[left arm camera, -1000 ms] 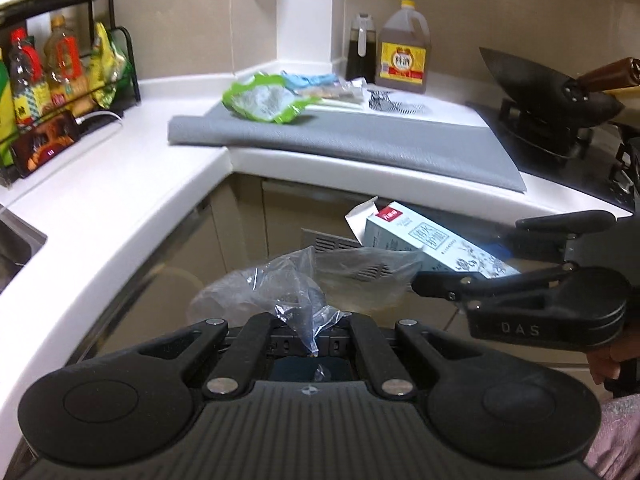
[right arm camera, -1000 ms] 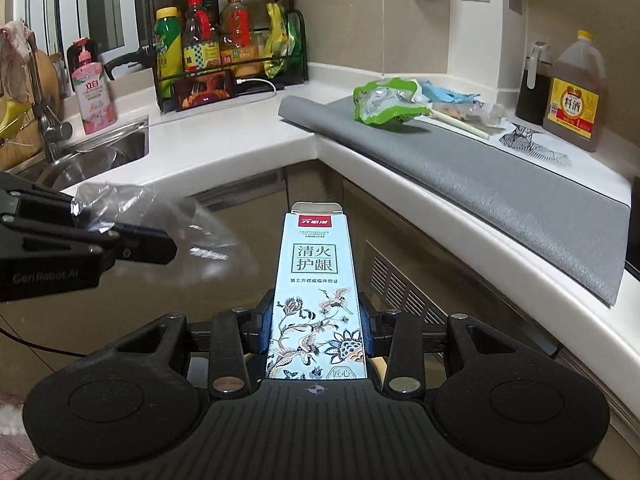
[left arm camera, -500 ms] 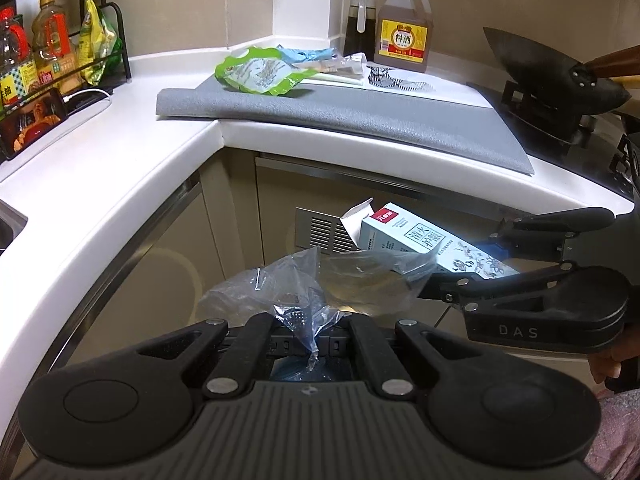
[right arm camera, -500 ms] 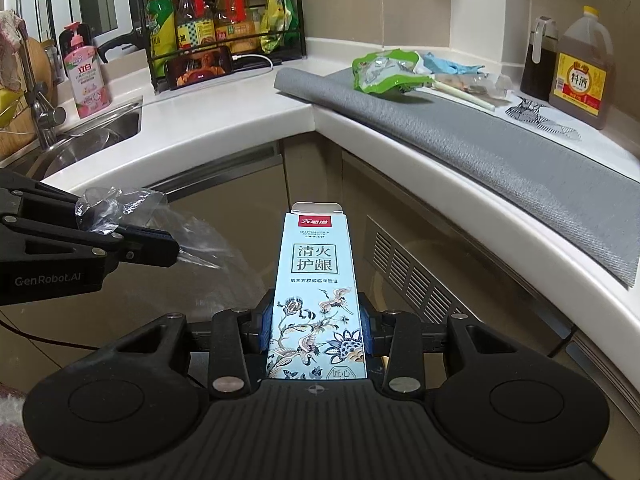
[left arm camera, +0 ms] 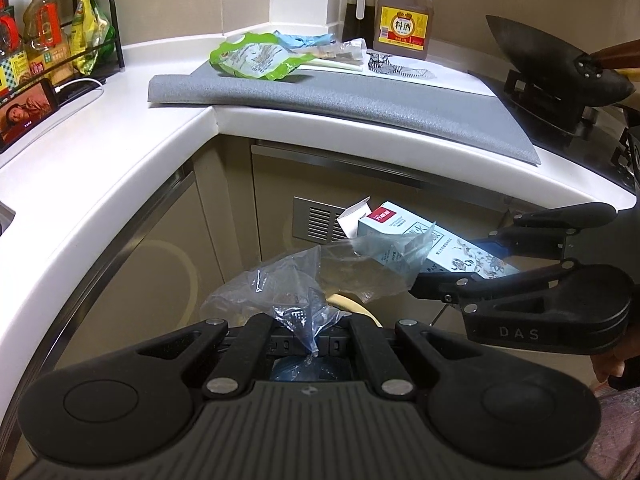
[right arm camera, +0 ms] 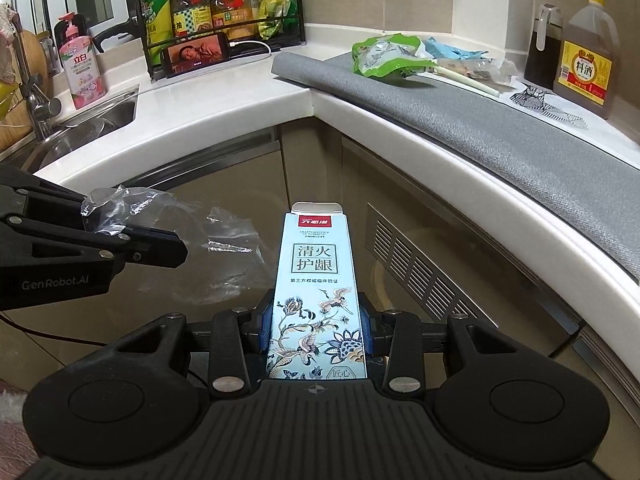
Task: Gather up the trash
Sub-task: 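Carry the carton and clear bag down into the cabinet above the blue bin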
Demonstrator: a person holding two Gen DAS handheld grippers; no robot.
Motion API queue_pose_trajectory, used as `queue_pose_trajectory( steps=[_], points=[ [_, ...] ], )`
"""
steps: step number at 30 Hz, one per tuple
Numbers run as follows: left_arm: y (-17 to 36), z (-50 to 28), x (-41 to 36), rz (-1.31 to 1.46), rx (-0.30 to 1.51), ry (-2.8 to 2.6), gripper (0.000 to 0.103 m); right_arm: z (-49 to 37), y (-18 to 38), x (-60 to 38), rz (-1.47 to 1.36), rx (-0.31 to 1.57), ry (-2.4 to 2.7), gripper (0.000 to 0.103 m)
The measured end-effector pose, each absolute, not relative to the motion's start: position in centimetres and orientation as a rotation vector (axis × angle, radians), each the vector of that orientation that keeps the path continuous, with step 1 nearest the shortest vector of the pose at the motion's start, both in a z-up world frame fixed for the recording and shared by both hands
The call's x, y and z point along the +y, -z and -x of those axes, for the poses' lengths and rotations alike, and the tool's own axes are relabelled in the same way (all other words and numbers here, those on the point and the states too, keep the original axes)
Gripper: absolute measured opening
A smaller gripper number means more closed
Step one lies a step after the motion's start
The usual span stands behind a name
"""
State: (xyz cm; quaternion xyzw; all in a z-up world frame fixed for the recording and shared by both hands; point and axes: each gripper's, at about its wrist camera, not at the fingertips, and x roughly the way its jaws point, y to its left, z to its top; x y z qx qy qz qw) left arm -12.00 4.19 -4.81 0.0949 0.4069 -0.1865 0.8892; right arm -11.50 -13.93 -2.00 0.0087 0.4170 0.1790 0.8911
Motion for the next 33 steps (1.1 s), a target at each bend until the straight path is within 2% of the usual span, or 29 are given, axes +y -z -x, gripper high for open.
queue_pose_trajectory(
  steps=[33],
  points=[
    [5.64, 11.47, 3.59, -0.21, 0.879, 0.402, 0.0, 10.94, 2.42, -13.83, -0.008, 0.881, -0.375, 0.042]
  ],
)
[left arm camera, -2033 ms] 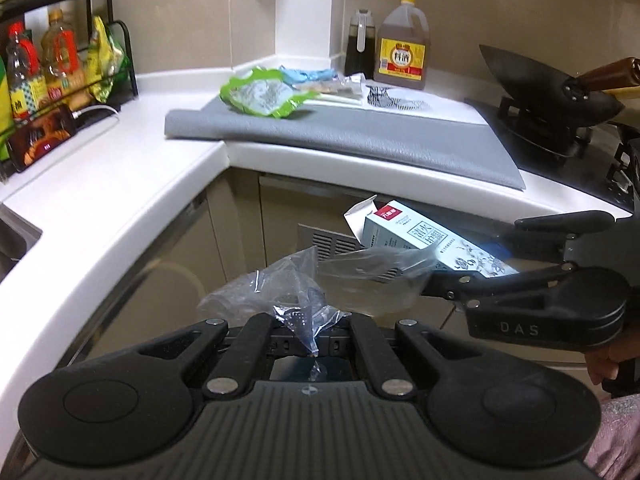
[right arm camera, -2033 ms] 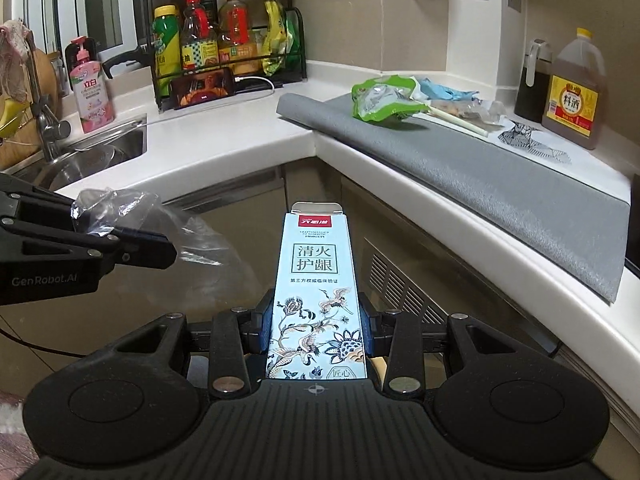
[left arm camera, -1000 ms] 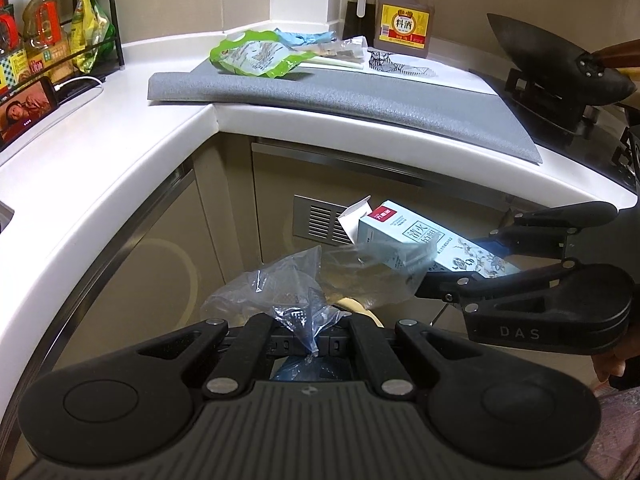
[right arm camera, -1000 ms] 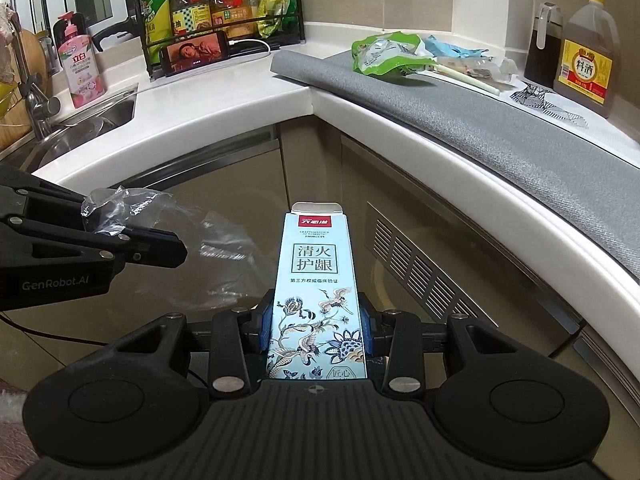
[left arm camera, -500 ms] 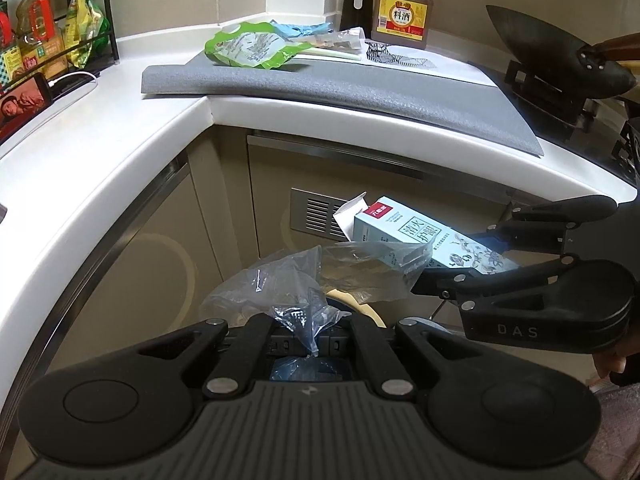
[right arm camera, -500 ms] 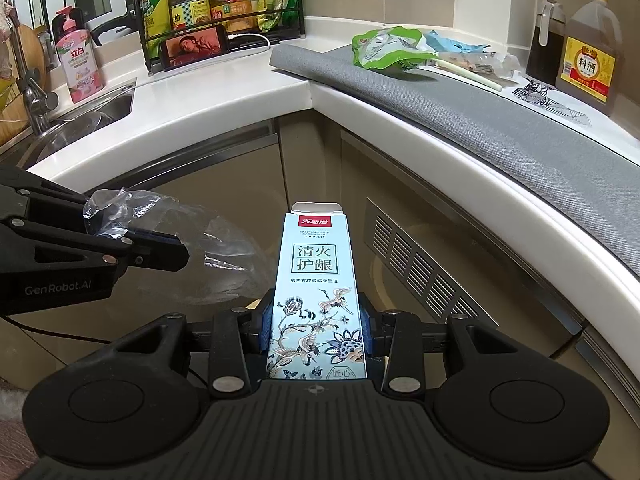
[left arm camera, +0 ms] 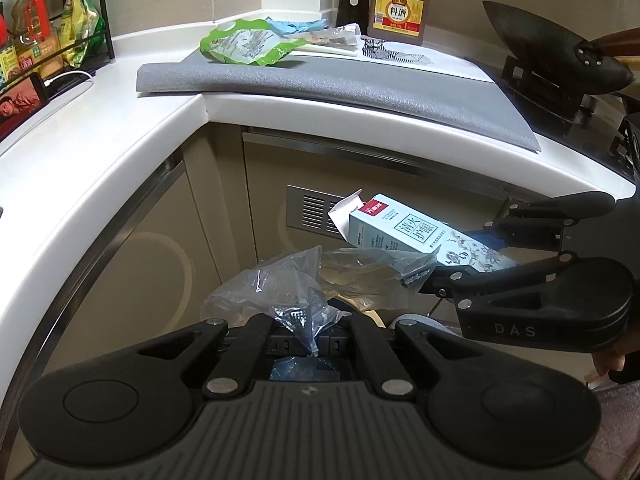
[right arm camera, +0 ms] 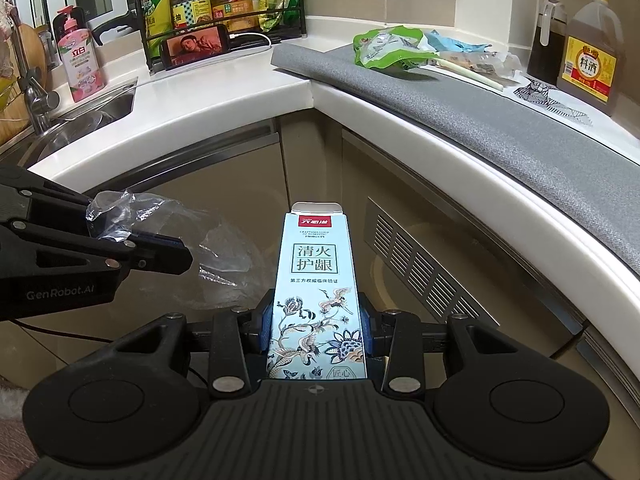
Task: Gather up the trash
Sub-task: 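Carry the carton and clear bag down into the cabinet above the blue bin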
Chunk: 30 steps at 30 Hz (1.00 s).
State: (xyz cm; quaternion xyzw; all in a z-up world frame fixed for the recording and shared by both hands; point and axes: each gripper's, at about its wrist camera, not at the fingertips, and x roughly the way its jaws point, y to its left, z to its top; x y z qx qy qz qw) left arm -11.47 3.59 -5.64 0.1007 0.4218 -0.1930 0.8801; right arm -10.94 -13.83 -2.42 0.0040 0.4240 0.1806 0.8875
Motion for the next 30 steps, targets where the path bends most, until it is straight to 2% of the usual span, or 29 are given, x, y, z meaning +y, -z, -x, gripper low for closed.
queue_pose_trajectory(
  steps=[30],
  points=[
    [7.4, 10.0, 3.9, -0.177, 0.954, 0.371, 0.0, 9.8, 4.1, -13.7, -0.003, 0.93, -0.384, 0.042]
  ],
)
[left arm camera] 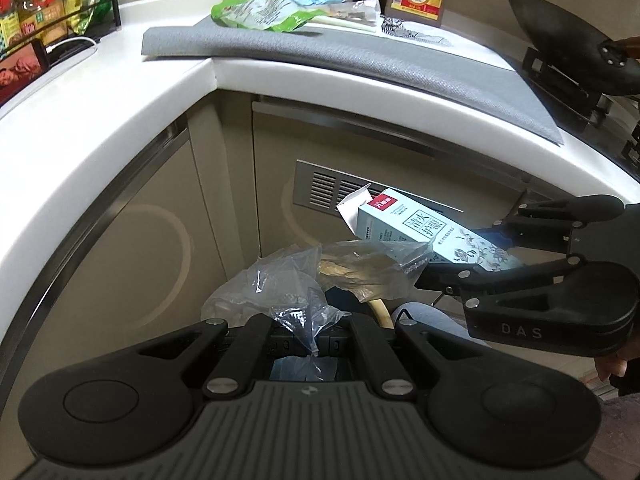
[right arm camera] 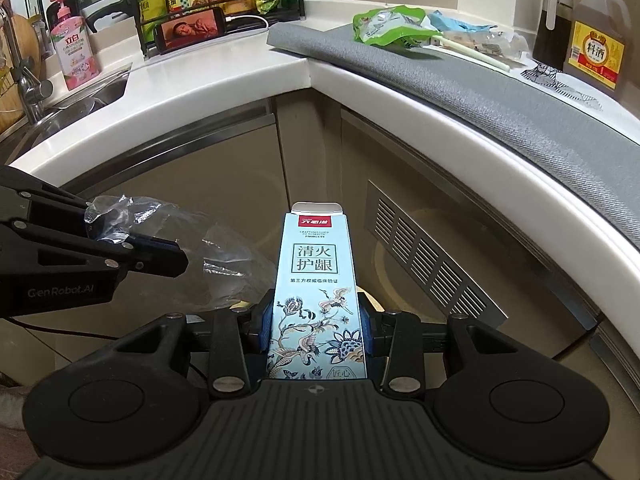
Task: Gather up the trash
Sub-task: 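Carry the carton and clear bag down into the cabinet above the blue bin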
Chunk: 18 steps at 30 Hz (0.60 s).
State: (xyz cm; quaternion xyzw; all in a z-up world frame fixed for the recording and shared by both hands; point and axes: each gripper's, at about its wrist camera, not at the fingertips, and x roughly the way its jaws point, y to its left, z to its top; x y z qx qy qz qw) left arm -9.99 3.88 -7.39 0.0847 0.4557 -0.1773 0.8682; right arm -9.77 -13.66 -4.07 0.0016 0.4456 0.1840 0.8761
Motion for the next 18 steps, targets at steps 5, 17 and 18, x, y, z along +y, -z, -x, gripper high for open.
queue_pose_trajectory(
  steps=[5, 17, 18],
  points=[
    [7.8, 9.5, 3.9, -0.17, 0.973, 0.366, 0.0, 9.4, 4.6, -13.6, -0.006, 0.945, -0.383, 0.042],
    [9.5, 8.3, 3.7, -0.154, 1.031, 0.367, 0.0, 8.1, 6.4, -13.5, -0.01, 0.996, -0.379, 0.042],
    [9.7, 8.1, 3.7, -0.153, 1.038, 0.367, 0.0, 8.0, 6.6, -13.4, -0.01, 1.001, -0.379, 0.042]
  ],
)
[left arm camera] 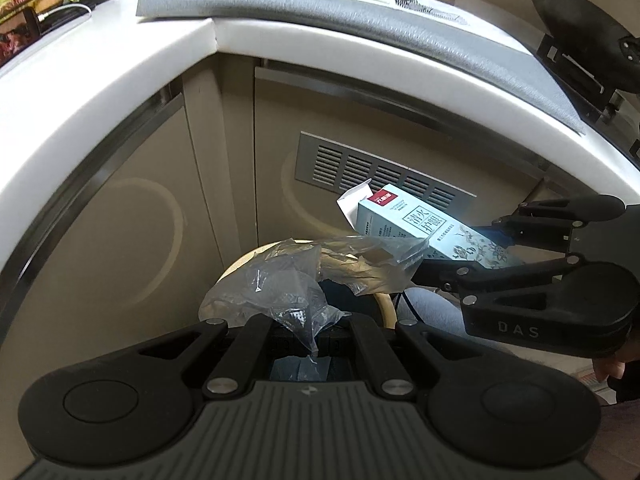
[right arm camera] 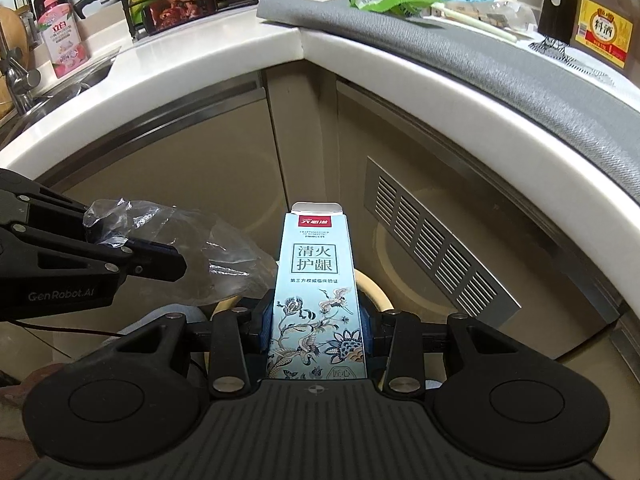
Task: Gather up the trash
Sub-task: 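Carry the carton and clear bag down into the cabinet above the blue bin, then open both tools to drop the carton and bag into the bin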
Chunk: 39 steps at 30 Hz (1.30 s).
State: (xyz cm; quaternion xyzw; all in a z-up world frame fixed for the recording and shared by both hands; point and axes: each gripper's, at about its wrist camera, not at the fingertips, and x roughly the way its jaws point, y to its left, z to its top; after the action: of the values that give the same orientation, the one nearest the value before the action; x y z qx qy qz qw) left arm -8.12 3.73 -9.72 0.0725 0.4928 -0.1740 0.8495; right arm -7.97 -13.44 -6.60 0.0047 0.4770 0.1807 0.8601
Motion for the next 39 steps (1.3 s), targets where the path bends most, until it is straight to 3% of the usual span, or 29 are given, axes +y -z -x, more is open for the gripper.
queue_pose_trajectory(
  steps=[18, 39],
  points=[
    [12.7, 5.9, 3.9, -0.136, 1.126, 0.358, 0.0, 5.5, 10.1, -12.8, -0.019, 1.101, -0.375, 0.042],
    [22.4, 0.0, 3.2, -0.083, 1.375, 0.313, 0.0, 0.5, 19.5, -12.0, -0.088, 1.297, -0.315, 0.042]
  ],
)
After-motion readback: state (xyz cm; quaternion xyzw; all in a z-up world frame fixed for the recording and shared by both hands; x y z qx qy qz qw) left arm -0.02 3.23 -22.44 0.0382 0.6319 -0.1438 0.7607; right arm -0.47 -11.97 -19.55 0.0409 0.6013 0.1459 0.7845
